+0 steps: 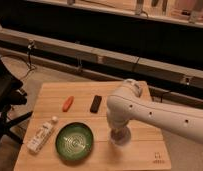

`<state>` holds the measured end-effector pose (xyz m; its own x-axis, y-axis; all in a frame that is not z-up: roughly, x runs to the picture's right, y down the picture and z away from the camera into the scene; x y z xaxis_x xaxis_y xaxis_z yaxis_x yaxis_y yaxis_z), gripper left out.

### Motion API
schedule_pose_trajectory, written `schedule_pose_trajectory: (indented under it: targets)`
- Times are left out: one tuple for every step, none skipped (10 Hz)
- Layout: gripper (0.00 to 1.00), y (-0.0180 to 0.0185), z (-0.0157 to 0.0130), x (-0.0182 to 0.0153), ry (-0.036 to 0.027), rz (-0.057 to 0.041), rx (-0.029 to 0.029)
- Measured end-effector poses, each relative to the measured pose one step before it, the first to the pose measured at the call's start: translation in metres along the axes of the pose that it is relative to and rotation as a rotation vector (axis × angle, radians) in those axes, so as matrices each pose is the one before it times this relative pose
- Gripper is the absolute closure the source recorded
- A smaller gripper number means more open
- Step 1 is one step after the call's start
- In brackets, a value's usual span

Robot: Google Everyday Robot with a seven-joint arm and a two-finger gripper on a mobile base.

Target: Place the ceramic cup in the ceramic bowl

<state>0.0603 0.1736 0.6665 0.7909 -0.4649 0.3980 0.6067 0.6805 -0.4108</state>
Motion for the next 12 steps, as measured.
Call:
schedule_pose_trajectory:
  targets:
    - [1.0,-0.00598,-0.00557,-0.00536,0.00143,-0.01295,0.00181]
    - [1.0,-0.0065,-0.00698,-0.00651,0.00195,-0.0108,0.00177]
    - [1.0,-0.00377,-0.00434,-0.0033,0.00413,-0.00939,0.0044]
    - [1.0,0.00076,-0.00052,-0.0001,0.00516,-0.00798,0.00064]
    - [1.0,-0.00047,-0.00023,-0.00106,0.00015,-0.00556,0.00671]
    - [1.0,-0.00438,0.00056,-0.00416,0.00352,-0.01723,0.0115]
    - [1.0,-0.00632,0.00158,-0.00741,0.00032,-0.0121,0.01087]
    - [1.0,-0.00806,0.00082,-0.00957,-0.00337,-0.01492,0.01244]
    - [1.0,-0.0021,-0.00044,-0.00237,0.00301,-0.0071,0.00478]
    - [1.0,-0.00073,-0.00046,-0.00196,0.00066,-0.00654,0.00701]
    - [1.0,-0.00087,-0.00052,-0.00174,0.00142,-0.0136,0.00678]
    - [1.0,-0.00081,0.00007,-0.00101,0.00214,-0.01006,0.00453]
